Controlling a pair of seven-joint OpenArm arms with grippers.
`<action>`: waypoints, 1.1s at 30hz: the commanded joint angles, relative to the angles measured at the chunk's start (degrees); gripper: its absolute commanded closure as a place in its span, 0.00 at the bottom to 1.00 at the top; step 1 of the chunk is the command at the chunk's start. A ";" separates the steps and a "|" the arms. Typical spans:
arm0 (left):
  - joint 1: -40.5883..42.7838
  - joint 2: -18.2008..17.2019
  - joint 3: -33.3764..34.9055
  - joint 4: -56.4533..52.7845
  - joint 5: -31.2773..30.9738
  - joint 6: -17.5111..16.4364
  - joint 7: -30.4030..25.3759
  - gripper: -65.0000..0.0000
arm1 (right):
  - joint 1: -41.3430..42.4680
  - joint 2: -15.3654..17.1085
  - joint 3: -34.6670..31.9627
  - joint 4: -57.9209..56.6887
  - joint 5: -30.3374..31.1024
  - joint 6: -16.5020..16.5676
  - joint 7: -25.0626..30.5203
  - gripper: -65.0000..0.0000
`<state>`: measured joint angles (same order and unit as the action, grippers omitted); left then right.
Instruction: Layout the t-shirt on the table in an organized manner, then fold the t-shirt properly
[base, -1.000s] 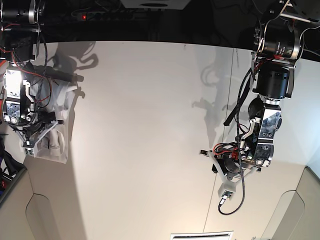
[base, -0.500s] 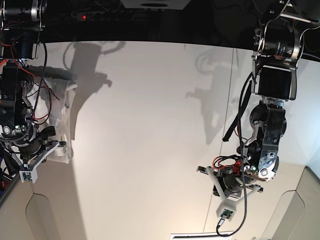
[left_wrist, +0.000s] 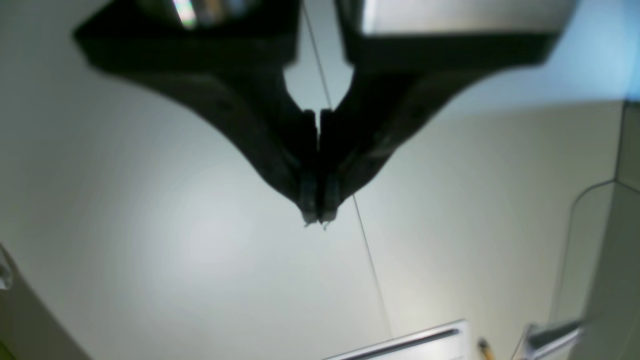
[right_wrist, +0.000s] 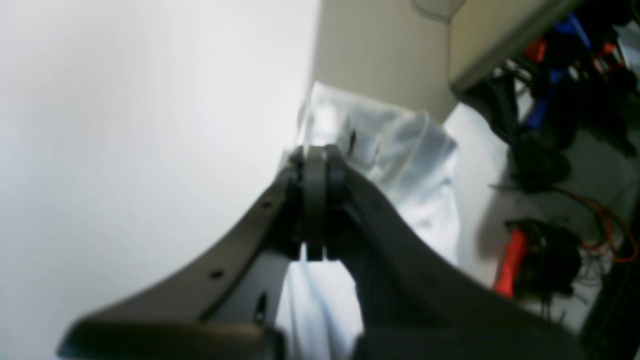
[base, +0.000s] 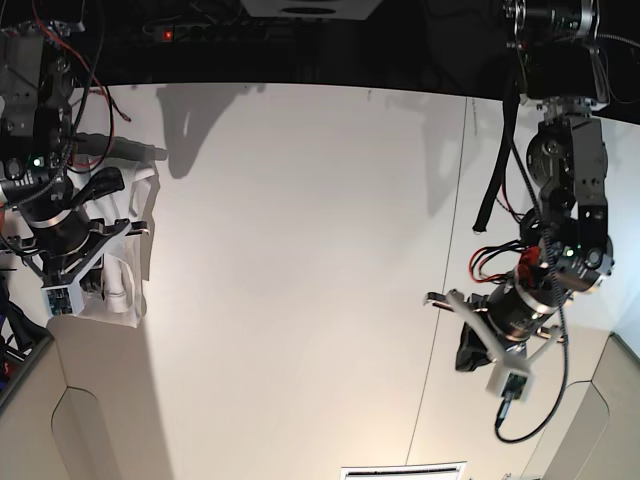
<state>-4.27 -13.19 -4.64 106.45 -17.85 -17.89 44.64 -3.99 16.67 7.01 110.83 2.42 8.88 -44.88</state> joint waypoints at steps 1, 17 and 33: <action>1.31 -0.33 -1.99 3.23 -1.22 -0.81 -0.57 1.00 | -1.07 0.66 0.39 2.25 -0.44 -0.11 0.98 1.00; 40.46 -4.70 -35.76 16.65 -24.15 -8.74 11.50 1.00 | -25.94 1.81 0.44 7.74 -5.86 2.10 -2.12 1.00; 56.68 -16.11 -37.64 -15.13 -32.28 -8.76 11.78 1.00 | -35.91 10.05 -0.11 -6.73 20.04 15.72 -2.10 1.00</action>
<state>51.40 -28.60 -41.80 90.74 -50.04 -26.44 56.12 -39.35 25.91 6.70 103.24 22.50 24.56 -47.05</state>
